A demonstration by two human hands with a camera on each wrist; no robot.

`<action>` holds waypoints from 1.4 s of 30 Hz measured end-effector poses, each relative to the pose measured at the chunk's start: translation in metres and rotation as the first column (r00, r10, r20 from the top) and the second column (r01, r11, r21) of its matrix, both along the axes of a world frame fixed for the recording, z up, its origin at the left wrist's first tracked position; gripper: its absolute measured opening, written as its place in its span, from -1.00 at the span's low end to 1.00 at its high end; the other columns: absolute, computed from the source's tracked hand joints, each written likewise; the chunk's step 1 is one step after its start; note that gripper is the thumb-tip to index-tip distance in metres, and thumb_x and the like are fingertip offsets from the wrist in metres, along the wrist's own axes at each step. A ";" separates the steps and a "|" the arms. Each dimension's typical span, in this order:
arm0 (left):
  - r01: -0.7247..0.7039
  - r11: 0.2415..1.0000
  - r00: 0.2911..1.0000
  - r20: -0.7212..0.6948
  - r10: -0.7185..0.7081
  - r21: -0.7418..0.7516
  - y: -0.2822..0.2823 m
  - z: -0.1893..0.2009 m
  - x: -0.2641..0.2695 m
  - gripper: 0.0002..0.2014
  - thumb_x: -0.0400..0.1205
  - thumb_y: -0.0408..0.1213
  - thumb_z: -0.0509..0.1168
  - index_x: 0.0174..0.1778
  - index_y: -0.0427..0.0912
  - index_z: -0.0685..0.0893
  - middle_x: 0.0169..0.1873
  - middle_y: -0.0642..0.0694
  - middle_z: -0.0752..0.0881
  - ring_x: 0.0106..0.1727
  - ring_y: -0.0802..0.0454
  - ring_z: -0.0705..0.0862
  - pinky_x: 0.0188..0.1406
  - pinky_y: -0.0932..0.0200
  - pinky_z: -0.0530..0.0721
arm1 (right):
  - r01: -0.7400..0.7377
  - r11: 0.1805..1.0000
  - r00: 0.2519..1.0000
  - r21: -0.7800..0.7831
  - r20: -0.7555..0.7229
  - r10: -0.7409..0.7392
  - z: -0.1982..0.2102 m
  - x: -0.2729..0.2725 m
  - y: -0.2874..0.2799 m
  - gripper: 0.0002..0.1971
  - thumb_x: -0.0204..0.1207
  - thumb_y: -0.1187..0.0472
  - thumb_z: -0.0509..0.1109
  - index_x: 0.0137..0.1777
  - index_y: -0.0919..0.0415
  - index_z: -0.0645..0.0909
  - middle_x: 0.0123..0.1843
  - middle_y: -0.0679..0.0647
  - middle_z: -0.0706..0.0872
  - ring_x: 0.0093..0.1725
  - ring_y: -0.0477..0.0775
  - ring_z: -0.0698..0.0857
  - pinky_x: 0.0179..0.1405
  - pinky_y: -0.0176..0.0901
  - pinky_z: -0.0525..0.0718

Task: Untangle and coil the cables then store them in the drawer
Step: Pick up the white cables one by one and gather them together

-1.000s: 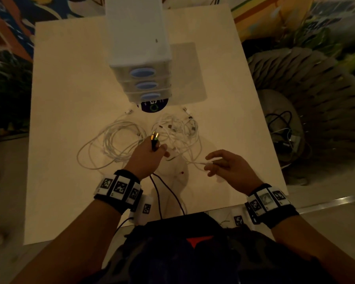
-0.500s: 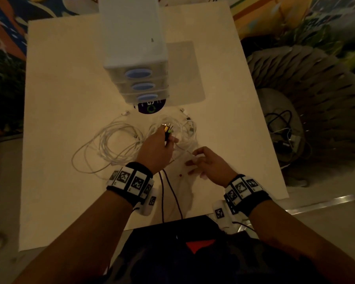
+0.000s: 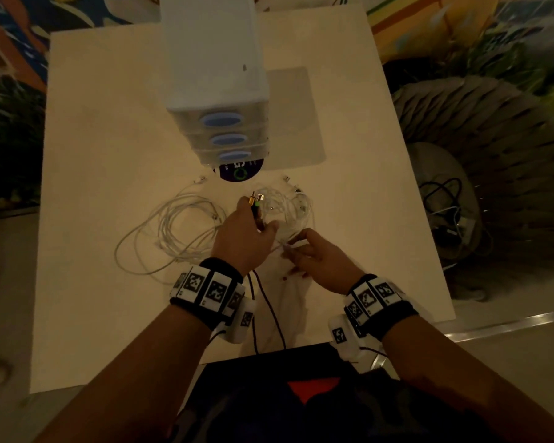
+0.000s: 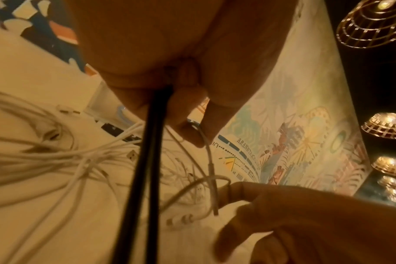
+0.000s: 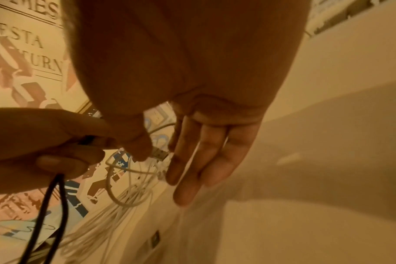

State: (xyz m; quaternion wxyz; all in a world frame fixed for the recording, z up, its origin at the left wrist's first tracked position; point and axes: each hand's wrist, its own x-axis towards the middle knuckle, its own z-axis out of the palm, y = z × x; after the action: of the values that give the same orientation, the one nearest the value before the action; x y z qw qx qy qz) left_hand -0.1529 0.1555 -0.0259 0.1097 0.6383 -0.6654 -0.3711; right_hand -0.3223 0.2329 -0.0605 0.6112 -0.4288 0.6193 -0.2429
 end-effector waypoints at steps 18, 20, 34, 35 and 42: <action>-0.228 0.973 0.912 -0.354 0.205 -0.024 0.003 0.018 0.030 -0.77 0.76 -0.09 0.31 -0.14 -0.08 0.47 -0.28 0.01 0.80 -0.35 0.36 0.67 -0.15 0.24 0.62 | -0.149 0.887 0.941 -0.437 -0.337 -0.008 0.061 -0.037 -0.014 -0.78 0.82 0.05 0.13 0.11 -0.11 0.63 -0.33 -0.03 0.64 -0.45 -0.17 0.46 -0.37 -0.31 0.39; -0.273 0.962 0.918 -0.306 0.252 -0.026 0.000 0.006 0.045 -0.79 0.72 -0.17 0.35 -0.16 0.02 0.45 -0.28 0.01 0.73 -0.18 0.14 0.77 0.05 -0.04 0.70 | -0.132 0.885 0.921 -0.446 -0.385 -0.057 0.064 -0.049 -0.008 -0.78 0.80 -0.01 0.16 0.12 -0.20 0.66 -0.37 0.07 0.64 -0.46 -0.14 0.49 -0.38 -0.15 0.48; 0.012 0.986 0.997 -0.076 -0.024 -0.163 -0.004 -0.009 0.035 -0.81 0.73 -0.20 0.33 0.11 -0.23 0.53 0.01 -0.10 0.77 0.05 -0.19 0.73 -0.03 0.09 0.52 | -0.253 0.951 0.856 -0.175 -0.498 0.136 0.055 -0.067 0.008 -0.86 0.73 0.04 0.26 -0.01 -0.02 0.62 -0.30 -0.09 0.79 -0.26 -0.21 0.74 -0.13 -0.15 0.69; 0.004 0.990 0.998 -0.058 -0.013 -0.142 -0.006 -0.010 0.034 -0.75 0.74 -0.14 0.32 0.17 -0.26 0.54 0.06 -0.15 0.77 0.11 -0.22 0.72 0.01 0.06 0.53 | -0.265 0.956 0.834 -0.128 -0.528 0.160 0.052 -0.066 0.007 -0.86 0.72 0.03 0.26 0.00 -0.01 0.62 -0.32 -0.07 0.78 -0.29 -0.18 0.73 -0.16 -0.10 0.68; 0.040 0.989 0.989 -0.135 -0.060 -0.145 -0.018 -0.011 0.022 -0.63 0.63 0.08 0.43 0.04 -0.16 0.60 -0.24 0.33 0.65 -0.12 0.10 0.63 -0.14 0.10 0.49 | -0.315 0.946 0.749 0.082 -0.590 0.300 0.040 -0.043 -0.028 -0.62 0.70 -0.28 0.14 0.20 -0.08 0.63 -0.22 -0.07 0.76 -0.09 0.03 0.76 0.05 0.00 0.68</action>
State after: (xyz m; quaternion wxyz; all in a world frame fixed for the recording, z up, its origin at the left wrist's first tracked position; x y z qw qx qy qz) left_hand -0.1310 0.1379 -0.0368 0.1915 0.5848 -0.6967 -0.3687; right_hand -0.3654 0.2050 -0.0209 0.4123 -0.5860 0.6976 0.0008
